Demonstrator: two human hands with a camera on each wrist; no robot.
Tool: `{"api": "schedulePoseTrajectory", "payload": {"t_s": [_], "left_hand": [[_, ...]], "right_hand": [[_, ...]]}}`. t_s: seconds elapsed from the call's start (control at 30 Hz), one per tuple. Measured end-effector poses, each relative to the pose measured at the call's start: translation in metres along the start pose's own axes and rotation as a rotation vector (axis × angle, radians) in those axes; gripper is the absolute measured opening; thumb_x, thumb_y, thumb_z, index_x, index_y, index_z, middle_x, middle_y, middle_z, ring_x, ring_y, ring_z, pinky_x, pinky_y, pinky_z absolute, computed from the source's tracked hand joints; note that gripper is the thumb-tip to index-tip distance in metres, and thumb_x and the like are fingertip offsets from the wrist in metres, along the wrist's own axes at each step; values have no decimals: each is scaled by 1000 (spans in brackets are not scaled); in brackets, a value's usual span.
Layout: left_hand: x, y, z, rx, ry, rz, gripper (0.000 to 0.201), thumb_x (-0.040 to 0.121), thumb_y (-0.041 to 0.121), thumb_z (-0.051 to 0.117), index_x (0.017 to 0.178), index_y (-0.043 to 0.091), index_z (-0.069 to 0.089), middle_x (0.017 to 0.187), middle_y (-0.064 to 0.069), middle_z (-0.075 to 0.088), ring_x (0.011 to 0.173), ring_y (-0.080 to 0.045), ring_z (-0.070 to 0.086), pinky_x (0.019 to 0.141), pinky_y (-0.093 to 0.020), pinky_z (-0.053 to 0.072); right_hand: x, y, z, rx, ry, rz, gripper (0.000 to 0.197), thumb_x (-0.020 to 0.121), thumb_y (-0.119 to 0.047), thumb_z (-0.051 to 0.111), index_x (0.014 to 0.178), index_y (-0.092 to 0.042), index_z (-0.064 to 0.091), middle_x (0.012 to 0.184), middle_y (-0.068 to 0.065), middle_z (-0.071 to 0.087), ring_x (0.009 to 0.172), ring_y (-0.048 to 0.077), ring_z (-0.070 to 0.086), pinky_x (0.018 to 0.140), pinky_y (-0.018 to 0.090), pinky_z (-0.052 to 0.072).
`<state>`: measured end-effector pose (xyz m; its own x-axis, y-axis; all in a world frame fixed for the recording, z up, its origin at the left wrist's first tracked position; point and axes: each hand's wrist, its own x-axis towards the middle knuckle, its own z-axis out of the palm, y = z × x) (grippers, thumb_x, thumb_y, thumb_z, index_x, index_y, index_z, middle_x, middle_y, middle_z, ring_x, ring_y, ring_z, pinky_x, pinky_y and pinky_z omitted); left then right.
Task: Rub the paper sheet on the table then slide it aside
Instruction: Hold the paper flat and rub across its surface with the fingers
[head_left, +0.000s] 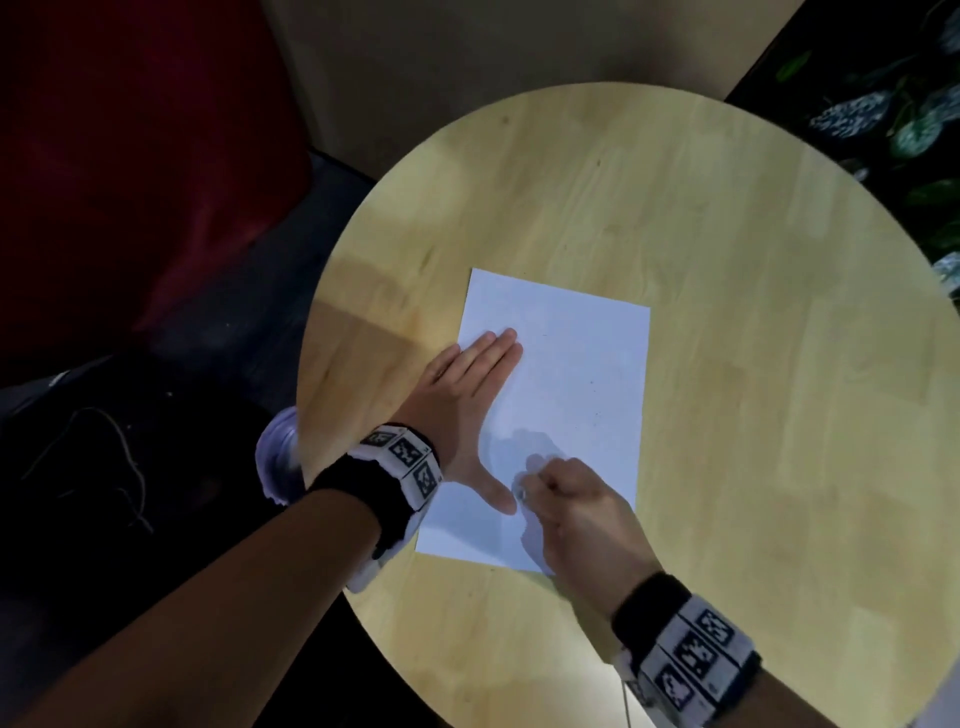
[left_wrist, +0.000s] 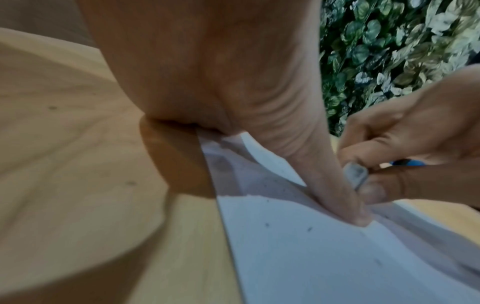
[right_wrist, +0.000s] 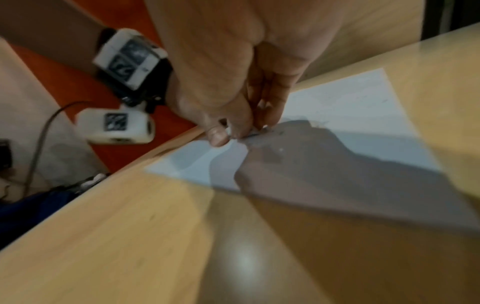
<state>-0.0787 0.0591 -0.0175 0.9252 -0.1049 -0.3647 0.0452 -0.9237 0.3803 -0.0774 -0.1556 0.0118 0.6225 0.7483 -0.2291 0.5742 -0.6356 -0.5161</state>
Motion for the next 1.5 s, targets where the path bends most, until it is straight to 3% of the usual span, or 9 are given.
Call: {"api": "schedulePoseTrajectory", "payload": {"t_s": [0.1, 0.2, 0.37, 0.63, 0.73, 0.87, 1.07, 1.3, 1.5], "left_hand": [[-15, 7, 7, -55, 14, -19, 161, 47, 93, 69, 161, 15, -13, 168, 4, -24, 153, -12, -23, 123, -33, -15], [-13, -12, -5, -158, 74, -78, 150, 53, 88, 74, 163, 16, 4, 171, 5, -5, 156, -11, -7, 126, -38, 3], [3, -37, -23, -74, -9, -103, 157, 48, 96, 66, 161, 23, -15, 166, 12, -27, 151, -5, -26, 123, -35, -11], [4, -35, -19, -20, -28, -130, 160, 47, 93, 70, 159, 23, -21, 164, 12, -31, 150, -7, -28, 120, -34, -15], [3, -35, -17, -24, -44, -135, 161, 47, 94, 68, 159, 23, -23, 163, 12, -34, 149, -7, -31, 120, -36, -14], [5, -39, -15, -27, -36, -120, 163, 44, 97, 66, 160, 21, -19, 165, 10, -31, 150, -8, -30, 124, -44, -5], [5, -39, -17, -50, -54, -113, 161, 48, 91, 73, 160, 21, -20, 165, 10, -31, 150, -8, -30, 117, -32, -17], [7, -39, -13, 63, -21, -134, 164, 42, 101, 60, 160, 20, -20, 166, 6, -29, 152, -12, -28, 123, -38, -12], [9, -39, -14, 64, -57, -130, 166, 41, 100, 63, 159, 21, -23, 165, 5, -31, 152, -14, -28, 122, -38, -13]], "right_hand": [[4, 14, -4, 0, 1, -78, 29, 69, 0, 68, 91, -18, 69, 86, -5, 57, 77, 14, 55, 54, 25, 52], [2, 22, -9, 24, -40, -83, 23, 75, 0, 67, 87, -19, 68, 84, -6, 54, 75, 14, 54, 54, 28, 51], [29, 19, -27, 105, 42, -110, 14, 91, -16, 60, 79, -16, 66, 76, -5, 49, 68, 17, 55, 62, 30, 46], [163, 2, -32, -61, 200, 84, 10, 79, -2, 54, 77, -4, 62, 81, 10, 49, 73, 33, 55, 58, 38, 51], [127, -3, -18, -132, 153, -55, 11, 68, 2, 59, 76, -6, 62, 80, 9, 52, 76, 33, 56, 53, 32, 48], [65, -4, -10, -123, -41, -264, 19, 71, 0, 64, 85, -10, 69, 84, 6, 59, 77, 28, 61, 55, 33, 53], [167, 4, -44, -194, 136, 49, 13, 78, -1, 52, 76, -6, 63, 81, 12, 54, 71, 33, 56, 58, 37, 49], [47, -18, -12, -68, -19, -124, 23, 76, 5, 64, 88, -14, 69, 86, 1, 60, 80, 24, 59, 66, 33, 53], [162, -5, -35, -192, 124, 13, 13, 81, -1, 57, 84, -8, 67, 85, 11, 57, 77, 33, 58, 63, 39, 53]]}}
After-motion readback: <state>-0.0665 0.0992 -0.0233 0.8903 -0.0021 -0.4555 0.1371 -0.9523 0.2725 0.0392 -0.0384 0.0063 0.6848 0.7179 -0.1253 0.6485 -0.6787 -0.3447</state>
